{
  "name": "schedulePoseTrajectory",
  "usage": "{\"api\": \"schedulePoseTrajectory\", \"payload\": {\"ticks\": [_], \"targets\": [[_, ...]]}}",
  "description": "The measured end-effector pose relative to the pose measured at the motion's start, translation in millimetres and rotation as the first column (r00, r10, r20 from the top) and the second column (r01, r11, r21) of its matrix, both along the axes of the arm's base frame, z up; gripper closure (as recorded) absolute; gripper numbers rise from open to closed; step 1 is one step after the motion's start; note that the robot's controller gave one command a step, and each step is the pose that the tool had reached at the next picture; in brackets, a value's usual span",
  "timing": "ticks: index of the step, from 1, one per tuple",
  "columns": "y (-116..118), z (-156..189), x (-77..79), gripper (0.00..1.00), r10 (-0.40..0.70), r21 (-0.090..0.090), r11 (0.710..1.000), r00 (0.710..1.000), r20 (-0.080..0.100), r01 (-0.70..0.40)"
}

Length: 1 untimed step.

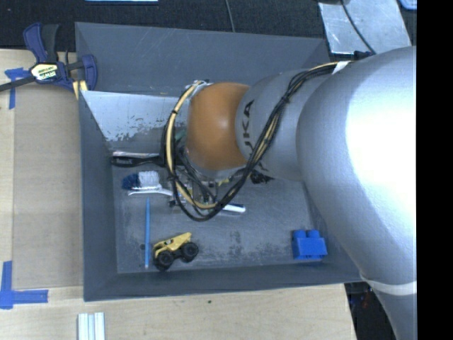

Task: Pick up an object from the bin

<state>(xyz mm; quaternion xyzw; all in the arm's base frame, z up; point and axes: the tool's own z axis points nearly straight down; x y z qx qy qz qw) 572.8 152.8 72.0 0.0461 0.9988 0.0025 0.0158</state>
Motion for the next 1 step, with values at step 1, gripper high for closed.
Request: {"api": "schedulePoseTrajectory", "payload": {"ticks": [1], "targets": [[0.0, 0.0, 0.0, 1.00, 0.000, 0.000, 1.000, 1.000, 0.000, 0.000]]}}
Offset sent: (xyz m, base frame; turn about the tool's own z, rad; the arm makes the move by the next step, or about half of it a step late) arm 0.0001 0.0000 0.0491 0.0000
